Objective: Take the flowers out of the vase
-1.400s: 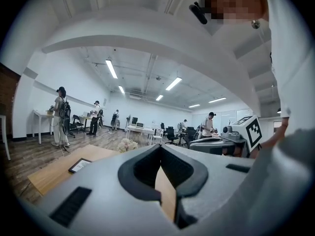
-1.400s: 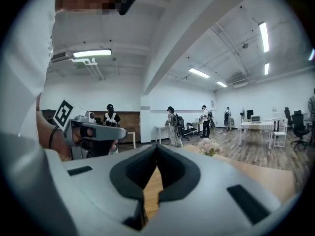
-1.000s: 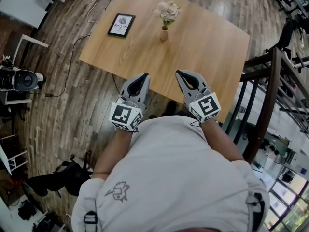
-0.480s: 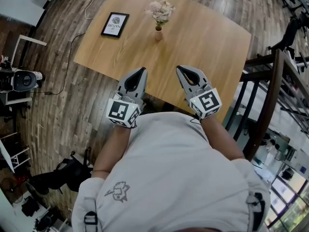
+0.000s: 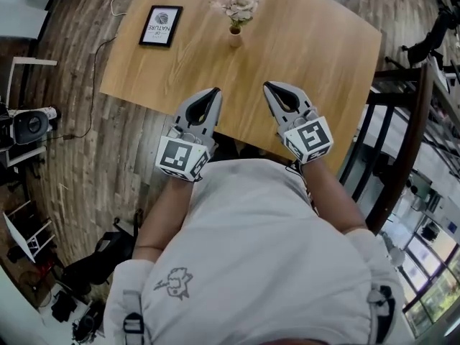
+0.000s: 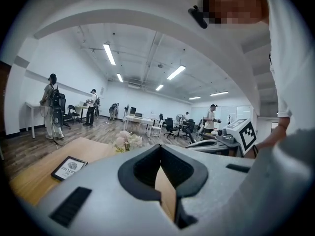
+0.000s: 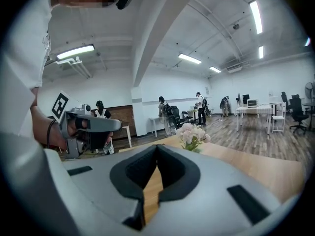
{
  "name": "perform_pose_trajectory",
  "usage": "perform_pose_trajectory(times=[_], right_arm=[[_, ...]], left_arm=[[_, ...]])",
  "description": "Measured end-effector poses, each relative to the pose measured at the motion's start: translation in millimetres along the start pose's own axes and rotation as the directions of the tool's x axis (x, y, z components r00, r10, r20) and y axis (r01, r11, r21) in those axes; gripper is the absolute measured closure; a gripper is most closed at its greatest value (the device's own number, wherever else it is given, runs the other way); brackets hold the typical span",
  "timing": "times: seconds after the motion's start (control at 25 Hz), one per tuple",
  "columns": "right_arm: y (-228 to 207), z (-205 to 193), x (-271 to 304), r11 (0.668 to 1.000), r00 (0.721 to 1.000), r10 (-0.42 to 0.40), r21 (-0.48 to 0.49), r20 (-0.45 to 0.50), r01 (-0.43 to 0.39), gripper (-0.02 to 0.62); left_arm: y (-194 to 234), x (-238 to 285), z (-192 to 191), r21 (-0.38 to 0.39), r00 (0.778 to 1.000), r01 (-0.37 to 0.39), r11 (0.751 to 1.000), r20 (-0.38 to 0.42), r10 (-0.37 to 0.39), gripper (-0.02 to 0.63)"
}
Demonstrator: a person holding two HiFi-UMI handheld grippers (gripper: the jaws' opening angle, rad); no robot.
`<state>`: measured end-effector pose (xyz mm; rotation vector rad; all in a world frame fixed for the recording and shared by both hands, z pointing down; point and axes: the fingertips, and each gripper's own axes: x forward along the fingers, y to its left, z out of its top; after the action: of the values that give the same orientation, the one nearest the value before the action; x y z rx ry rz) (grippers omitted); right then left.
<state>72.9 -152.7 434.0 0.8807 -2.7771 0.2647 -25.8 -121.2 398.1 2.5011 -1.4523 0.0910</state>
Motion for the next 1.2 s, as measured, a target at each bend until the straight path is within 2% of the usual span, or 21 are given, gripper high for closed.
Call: perform_pose_trajectory(times=[0.2, 0.56, 0.92, 1.2], right_arm=[[-20.2, -4.3, 33.4, 0.998, 0.998, -0.049, 0.027, -0.029, 0.05, 0.588], [-49.4, -22.4, 97.8, 0.987, 0.988, -0.125, 0.094, -0.093, 0.134, 0.524], [-87.8, -68.2, 154.0, 0.954, 0.961, -0.204, 0.183, -0.188, 0.238, 0.424], [-110.9, -91.8, 188.3, 0.93, 0.943, -0.255, 0.213, -0.212, 0.299, 0.397]], left_arm=[[25.9, 22.0, 3.9, -0.005, 0.999, 0.048, 0.999, -0.022, -0.048, 0.601], [75.7, 53.0, 6.2, -0.009, 0.991, 0.121, 0.993, -0.063, -0.121, 0.601], [111.3, 88.1, -6.3, -0.025, 0.979, 0.177, 0.984, -0.1, -0.179, 0.601], [129.8, 100.9, -16.9, -0.032, 0.969, 0.21, 0.977, -0.125, -0.212, 0.601]])
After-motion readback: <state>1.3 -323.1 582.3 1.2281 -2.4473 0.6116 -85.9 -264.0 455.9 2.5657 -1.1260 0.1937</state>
